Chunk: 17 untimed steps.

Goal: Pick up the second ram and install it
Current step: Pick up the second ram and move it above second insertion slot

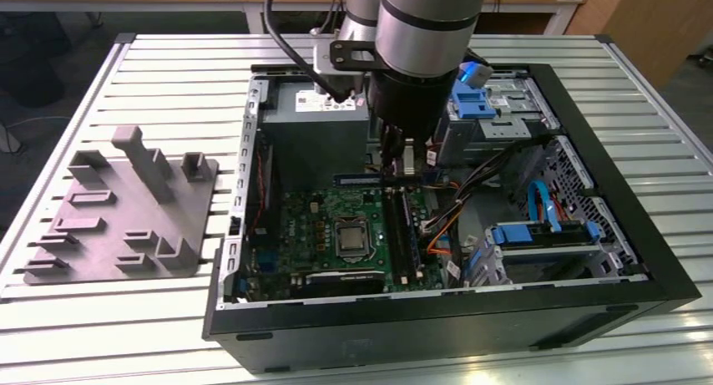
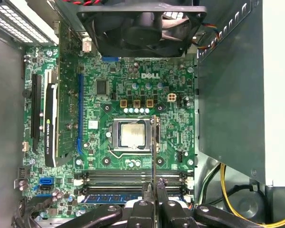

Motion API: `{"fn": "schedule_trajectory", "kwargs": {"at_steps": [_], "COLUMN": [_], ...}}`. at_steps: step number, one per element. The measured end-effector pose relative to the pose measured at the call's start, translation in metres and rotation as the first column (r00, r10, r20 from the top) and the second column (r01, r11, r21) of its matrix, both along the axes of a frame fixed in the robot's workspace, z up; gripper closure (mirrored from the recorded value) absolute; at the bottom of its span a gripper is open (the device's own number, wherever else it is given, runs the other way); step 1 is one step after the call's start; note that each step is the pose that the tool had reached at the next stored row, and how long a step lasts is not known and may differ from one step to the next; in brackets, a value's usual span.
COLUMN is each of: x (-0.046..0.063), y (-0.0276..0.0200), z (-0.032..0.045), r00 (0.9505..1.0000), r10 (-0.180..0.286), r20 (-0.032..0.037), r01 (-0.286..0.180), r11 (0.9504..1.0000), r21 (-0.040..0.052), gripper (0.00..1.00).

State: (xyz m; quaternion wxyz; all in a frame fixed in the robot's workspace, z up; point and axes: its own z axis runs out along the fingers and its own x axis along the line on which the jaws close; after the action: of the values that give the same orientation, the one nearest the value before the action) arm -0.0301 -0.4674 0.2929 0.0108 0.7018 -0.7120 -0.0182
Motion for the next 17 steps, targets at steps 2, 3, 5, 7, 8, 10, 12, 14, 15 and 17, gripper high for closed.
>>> {"fn": "schedule_trajectory", "kwargs": {"at_steps": [2,3,5,7,8,10,12,14,15,17], "x": [0.000,-0.001,-0.002,-0.002,-0.003,-0.003,-0.003,-0.003,-0.003,-0.003], "y": [-0.0008,-0.0010,-0.0012,-0.0014,-0.0015,-0.0015,-0.0016,-0.0017,-0.0017,-0.0017], "z": [-0.0032,-0.0050,-0.0082,-0.0110,-0.0123,-0.0154,-0.0183,-0.0205,-0.0211,-0.0215], "r00": [1.0000,1.0000,1.0000,1.0000,1.0000,1.0000,1.0000,1.0000,1.0000,1.0000], "r10": [0.000,0.000,0.000,0.000,0.000,0.000,0.000,0.000,0.000,0.000], "r20": [-0.0001,-0.0001,-0.0001,-0.0001,-0.0001,-0.0001,-0.0001,-0.0001,-0.0001,-0.0002], "r01": [0.000,0.000,0.000,0.000,0.000,0.000,0.000,0.000,0.000,0.000], "r11": [1.0000,1.0000,1.0000,1.0000,1.0000,1.0000,1.0000,1.0000,1.0000,1.0000], "r21": [-0.0001,-0.0001,-0.0002,-0.0002,-0.0003,-0.0001,-0.0001,-0.0001,-0.0002,-0.0004], "gripper": [0.86,0.86,0.86,0.86,0.86,0.86,0.86,0.86,0.86,0.86]}}
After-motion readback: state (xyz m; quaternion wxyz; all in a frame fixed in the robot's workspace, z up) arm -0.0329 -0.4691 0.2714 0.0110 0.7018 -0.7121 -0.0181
